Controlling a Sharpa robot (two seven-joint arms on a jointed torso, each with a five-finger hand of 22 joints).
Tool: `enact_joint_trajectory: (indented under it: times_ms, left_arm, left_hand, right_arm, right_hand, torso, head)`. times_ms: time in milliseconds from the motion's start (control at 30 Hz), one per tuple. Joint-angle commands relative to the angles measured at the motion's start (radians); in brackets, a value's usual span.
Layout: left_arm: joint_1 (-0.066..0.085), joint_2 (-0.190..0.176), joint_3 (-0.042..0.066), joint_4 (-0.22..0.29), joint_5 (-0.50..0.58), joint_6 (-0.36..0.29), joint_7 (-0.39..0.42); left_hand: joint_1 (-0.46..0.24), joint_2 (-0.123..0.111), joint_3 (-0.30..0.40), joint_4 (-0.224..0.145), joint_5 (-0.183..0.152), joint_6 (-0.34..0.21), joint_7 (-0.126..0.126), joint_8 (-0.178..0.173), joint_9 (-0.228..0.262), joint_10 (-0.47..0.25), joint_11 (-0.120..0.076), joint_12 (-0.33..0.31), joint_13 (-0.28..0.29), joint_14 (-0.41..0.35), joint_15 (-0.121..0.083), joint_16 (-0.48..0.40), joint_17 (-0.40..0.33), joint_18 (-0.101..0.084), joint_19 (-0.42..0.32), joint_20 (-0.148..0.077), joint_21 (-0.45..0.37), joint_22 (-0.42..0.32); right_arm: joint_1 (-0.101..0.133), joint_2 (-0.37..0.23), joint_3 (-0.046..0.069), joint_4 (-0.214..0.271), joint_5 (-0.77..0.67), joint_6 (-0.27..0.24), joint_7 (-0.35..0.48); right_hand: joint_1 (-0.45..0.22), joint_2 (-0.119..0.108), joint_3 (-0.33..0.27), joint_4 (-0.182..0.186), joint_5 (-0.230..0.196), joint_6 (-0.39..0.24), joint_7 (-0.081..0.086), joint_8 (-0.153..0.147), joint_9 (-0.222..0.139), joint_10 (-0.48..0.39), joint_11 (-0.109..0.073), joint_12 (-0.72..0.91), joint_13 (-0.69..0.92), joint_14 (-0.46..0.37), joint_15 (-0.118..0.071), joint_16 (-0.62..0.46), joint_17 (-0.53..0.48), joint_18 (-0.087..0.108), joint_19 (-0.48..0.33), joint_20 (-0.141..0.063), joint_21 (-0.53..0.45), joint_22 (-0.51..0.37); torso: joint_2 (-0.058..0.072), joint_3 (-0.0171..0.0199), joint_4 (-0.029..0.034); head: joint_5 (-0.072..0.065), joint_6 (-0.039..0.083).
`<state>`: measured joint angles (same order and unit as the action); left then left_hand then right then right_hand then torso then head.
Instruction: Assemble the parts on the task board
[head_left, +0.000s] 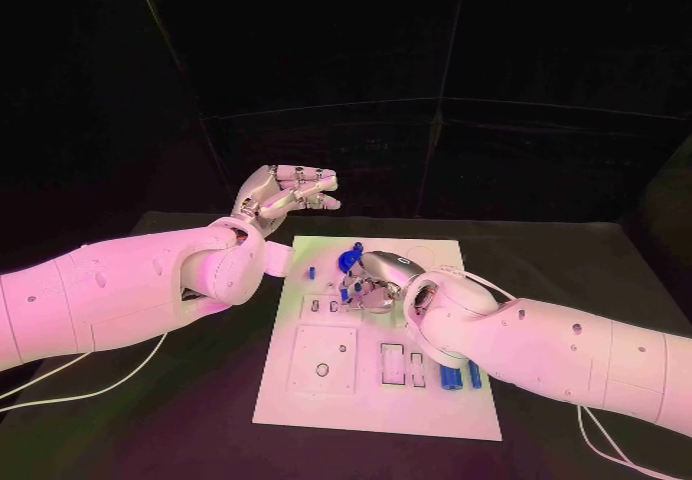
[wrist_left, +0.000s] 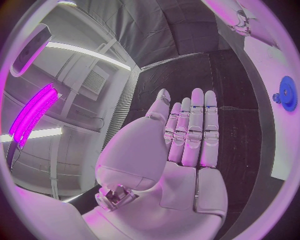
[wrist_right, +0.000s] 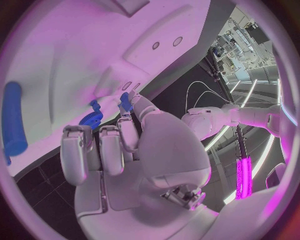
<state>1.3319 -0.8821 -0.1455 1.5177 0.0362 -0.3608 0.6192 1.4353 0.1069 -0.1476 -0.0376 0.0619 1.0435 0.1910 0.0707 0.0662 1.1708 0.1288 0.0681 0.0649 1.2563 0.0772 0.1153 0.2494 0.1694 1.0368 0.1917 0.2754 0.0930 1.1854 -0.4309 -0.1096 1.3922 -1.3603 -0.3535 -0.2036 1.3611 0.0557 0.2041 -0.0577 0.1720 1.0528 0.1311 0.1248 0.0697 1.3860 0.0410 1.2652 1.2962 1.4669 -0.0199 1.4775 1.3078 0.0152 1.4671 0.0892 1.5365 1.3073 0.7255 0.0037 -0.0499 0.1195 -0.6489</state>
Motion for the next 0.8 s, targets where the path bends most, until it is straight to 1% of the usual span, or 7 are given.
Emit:
enact_joint_trajectory:
  times_ms: [33,100,200,300,500,800]
  left_arm:
    - [0.002,0.002,0.001,0.000,0.000,0.013,0.003]
    - [0.002,0.003,0.001,0.000,0.000,0.013,0.003]
    - [0.002,0.004,0.001,-0.001,0.000,0.015,0.002]
    - [0.002,0.005,0.001,-0.001,0.000,0.015,0.002]
    - [0.002,0.005,0.001,-0.002,0.000,0.018,0.000]
    - [0.002,0.006,0.001,-0.003,0.000,0.023,-0.003]
  left_hand:
    - [0.003,0.010,-0.003,-0.003,-0.002,0.008,-0.001,0.004,0.001,0.008,0.000,0.003,0.001,0.006,-0.001,0.003,0.001,0.014,0.007,-0.002,0.003,0.001]
    - [0.003,0.010,-0.003,-0.003,-0.002,0.008,-0.001,0.004,0.001,0.008,0.000,0.003,0.001,0.006,-0.001,0.003,0.001,0.014,0.007,-0.002,0.003,0.001]
    - [0.003,0.010,-0.003,-0.003,-0.002,0.008,-0.001,0.004,0.001,0.008,0.000,0.003,0.001,0.006,-0.001,0.003,0.001,0.014,0.007,-0.002,0.003,0.001]
    - [0.003,0.010,-0.003,-0.003,-0.002,0.008,-0.001,0.004,0.001,0.008,0.000,0.003,0.001,0.006,-0.001,0.003,0.001,0.014,0.007,-0.002,0.003,0.001]
    - [0.003,0.010,-0.003,-0.003,-0.002,0.008,-0.001,0.004,0.001,0.008,0.000,0.003,0.001,0.006,-0.001,0.003,0.001,0.014,0.007,-0.002,0.003,0.001]
    - [0.002,0.009,-0.005,-0.004,-0.002,0.009,-0.001,0.003,0.001,0.009,0.000,0.003,0.001,0.006,-0.001,0.002,0.002,0.014,0.007,-0.002,0.003,0.001]
  right_arm:
    - [-0.007,0.011,-0.002,-0.009,-0.035,0.017,-0.011]
    - [-0.012,0.017,-0.003,-0.013,-0.041,0.017,-0.013]
    - [-0.017,0.024,-0.004,-0.017,-0.052,0.016,-0.016]
    - [-0.020,0.027,-0.004,-0.021,-0.055,0.013,-0.019]
    - [-0.022,0.032,-0.004,-0.028,-0.059,0.012,-0.021]
    - [-0.023,0.033,-0.004,-0.033,-0.071,0.020,-0.039]
  right_hand:
    - [-0.010,-0.002,0.006,0.001,0.006,0.012,-0.004,0.004,0.002,-0.004,0.000,-0.007,-0.001,0.070,-0.008,-0.002,0.107,0.001,0.057,-0.005,0.004,0.202]
    - [-0.010,-0.002,0.006,0.001,0.006,0.012,-0.004,0.004,0.002,-0.004,0.000,-0.007,-0.001,0.070,-0.008,-0.002,0.107,0.001,0.057,-0.005,0.004,0.202]
    - [-0.011,-0.004,0.007,0.001,0.007,0.012,-0.004,0.004,0.002,-0.004,0.001,-0.007,-0.001,0.070,-0.008,-0.002,0.107,0.001,0.056,-0.004,0.004,0.201]
    - [-0.011,-0.004,0.007,0.001,0.007,0.012,-0.004,0.004,0.002,-0.004,0.001,-0.007,-0.001,0.070,-0.008,-0.002,0.107,0.001,0.056,-0.004,0.004,0.201]
    - [-0.014,-0.008,0.008,0.000,0.007,0.012,-0.004,0.003,0.001,-0.004,0.001,-0.007,-0.001,0.070,-0.008,-0.002,0.107,0.001,0.057,-0.004,0.004,0.202]
    - [-0.019,-0.014,0.009,0.000,0.005,0.009,-0.003,0.001,0.001,-0.005,0.001,-0.010,-0.003,0.070,-0.008,-0.002,0.107,0.001,0.056,-0.004,0.004,0.201]
  torso:
    - [-0.001,0.0001,0.0002]
    - [-0.001,-0.0004,0.0013]
    - [-0.001,0.0002,0.0020]
    - [-0.001,0.0002,0.0012]
    - [-0.001,-0.0004,-0.0004]
    - [-0.001,-0.0004,0.0009]
  head:
    - [0.004,-0.002]
    - [0.004,-0.002]
    - [0.005,-0.004]
    - [0.008,-0.005]
    - [0.008,-0.005]
    - [0.005,-0.007]
